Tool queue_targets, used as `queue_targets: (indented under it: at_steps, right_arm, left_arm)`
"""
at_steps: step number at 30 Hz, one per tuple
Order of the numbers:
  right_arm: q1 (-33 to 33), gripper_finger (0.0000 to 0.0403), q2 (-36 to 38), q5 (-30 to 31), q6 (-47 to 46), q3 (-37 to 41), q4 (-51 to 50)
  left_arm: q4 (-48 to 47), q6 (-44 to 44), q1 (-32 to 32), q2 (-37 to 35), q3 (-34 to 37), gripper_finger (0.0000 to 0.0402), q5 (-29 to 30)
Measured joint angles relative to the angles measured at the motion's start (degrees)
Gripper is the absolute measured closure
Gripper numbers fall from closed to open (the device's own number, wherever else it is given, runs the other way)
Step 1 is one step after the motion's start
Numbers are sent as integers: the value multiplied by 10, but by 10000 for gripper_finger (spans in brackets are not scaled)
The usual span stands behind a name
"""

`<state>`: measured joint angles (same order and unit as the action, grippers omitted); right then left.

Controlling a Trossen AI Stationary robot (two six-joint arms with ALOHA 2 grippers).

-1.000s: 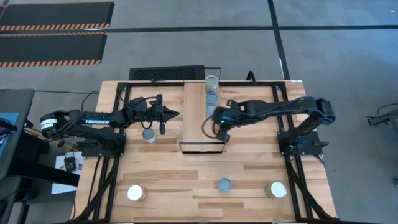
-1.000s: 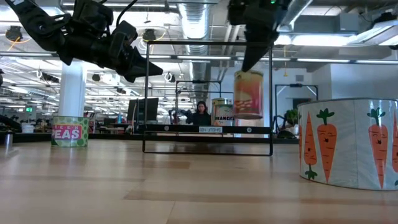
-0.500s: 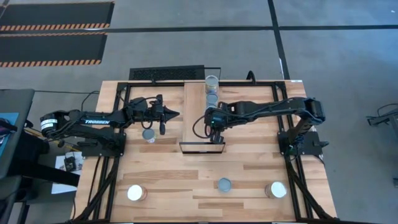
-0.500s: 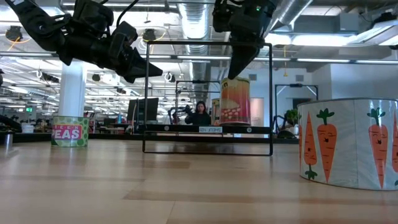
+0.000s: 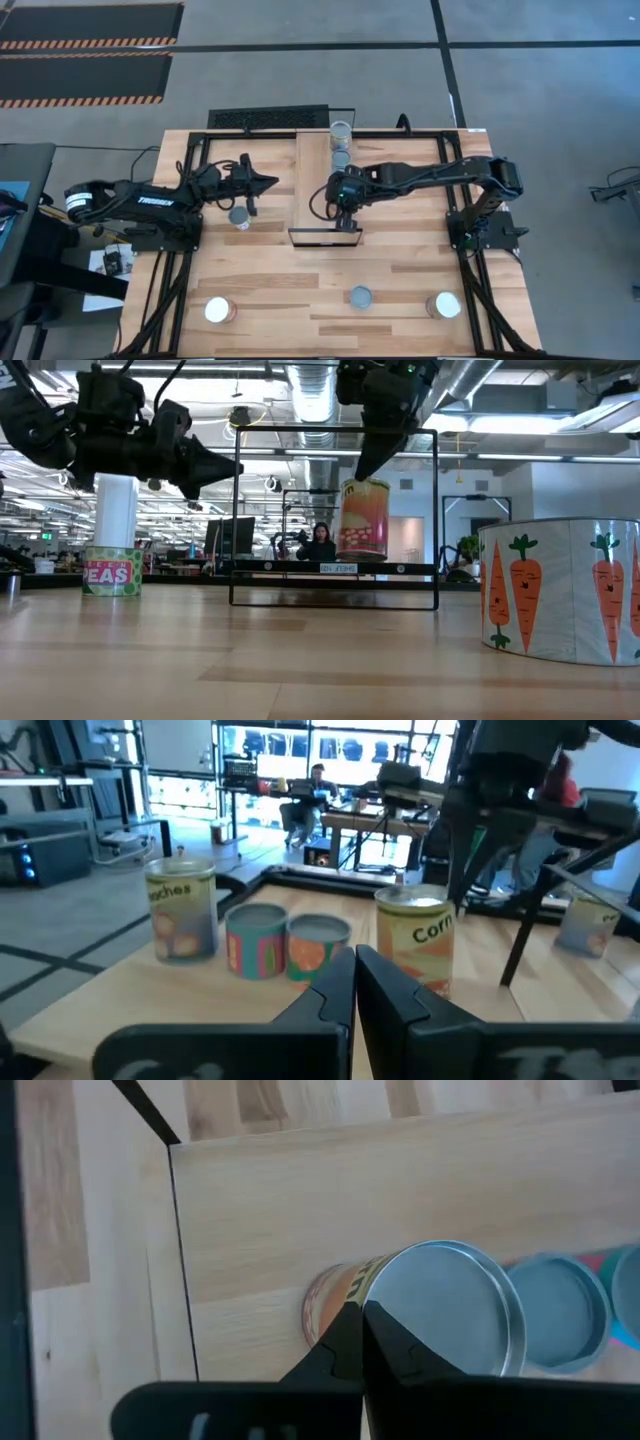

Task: Pick and place cans onto a shelf
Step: Put the right corn can on the shelf

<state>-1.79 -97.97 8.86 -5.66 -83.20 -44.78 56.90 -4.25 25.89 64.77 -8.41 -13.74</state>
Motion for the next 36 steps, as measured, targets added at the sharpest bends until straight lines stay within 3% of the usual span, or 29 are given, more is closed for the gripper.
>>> queue_targets:
  at_steps: [24,36]
  right_arm:
    - [-22,389,0,-1,-3,0,-32]
    - [-25,290,7,1,0,-15,-47]
  left_arm:
    - [-23,4,31,0,3,401,-12]
    - [-24,6,31,0,3,400,-11]
